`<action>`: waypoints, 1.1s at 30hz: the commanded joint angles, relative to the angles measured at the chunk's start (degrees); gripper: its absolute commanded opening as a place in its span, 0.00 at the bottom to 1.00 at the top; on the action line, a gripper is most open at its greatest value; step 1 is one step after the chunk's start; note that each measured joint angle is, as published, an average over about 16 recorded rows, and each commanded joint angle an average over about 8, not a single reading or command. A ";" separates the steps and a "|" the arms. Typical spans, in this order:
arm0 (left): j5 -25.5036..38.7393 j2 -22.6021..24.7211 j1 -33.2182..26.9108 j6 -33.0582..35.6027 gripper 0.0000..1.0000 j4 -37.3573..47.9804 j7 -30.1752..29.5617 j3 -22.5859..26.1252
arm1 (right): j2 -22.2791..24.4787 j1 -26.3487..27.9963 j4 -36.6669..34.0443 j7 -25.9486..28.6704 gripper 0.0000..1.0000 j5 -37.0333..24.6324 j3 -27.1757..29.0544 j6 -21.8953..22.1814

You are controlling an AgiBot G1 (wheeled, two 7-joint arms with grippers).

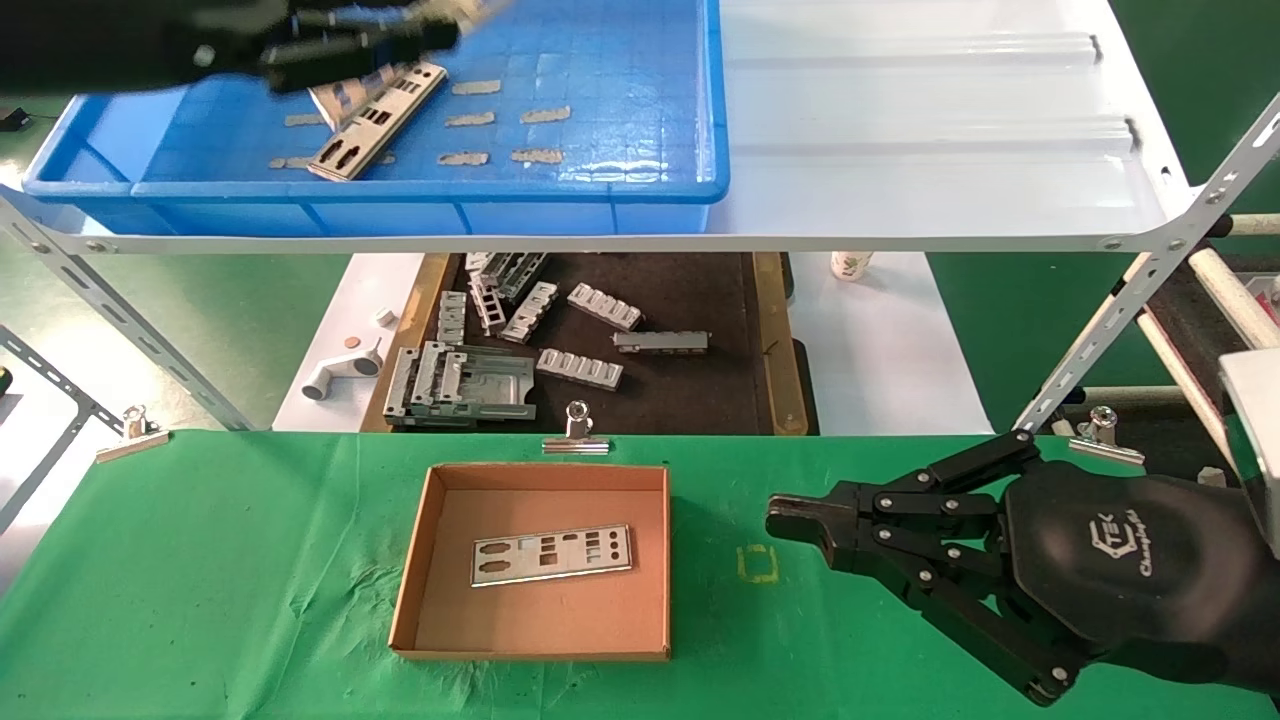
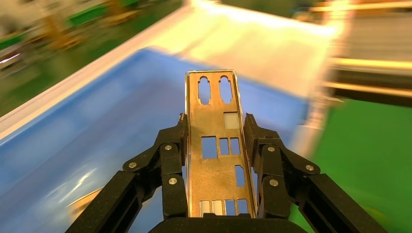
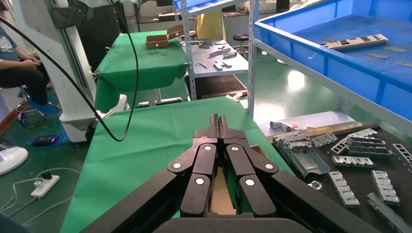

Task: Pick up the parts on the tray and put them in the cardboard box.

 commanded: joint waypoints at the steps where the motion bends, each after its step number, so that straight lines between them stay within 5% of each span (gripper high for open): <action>1: -0.35 -1.07 -0.52 6.27 0.00 -0.78 1.74 -0.19 | 0.00 0.00 0.00 0.00 0.00 0.00 0.00 0.00; 10: -5.16 -3.44 4.85 9.64 0.00 -13.55 5.62 4.39 | 0.00 0.00 0.00 0.00 0.00 0.00 0.00 0.00; 20: -14.66 -9.46 14.02 8.93 0.00 -34.03 4.61 17.33 | 0.00 0.00 0.00 0.00 0.00 0.00 0.00 0.00; 33: -8.56 -5.80 21.66 3.15 0.00 -33.37 12.03 26.56 | 0.00 0.00 0.00 0.00 0.00 0.00 0.00 0.00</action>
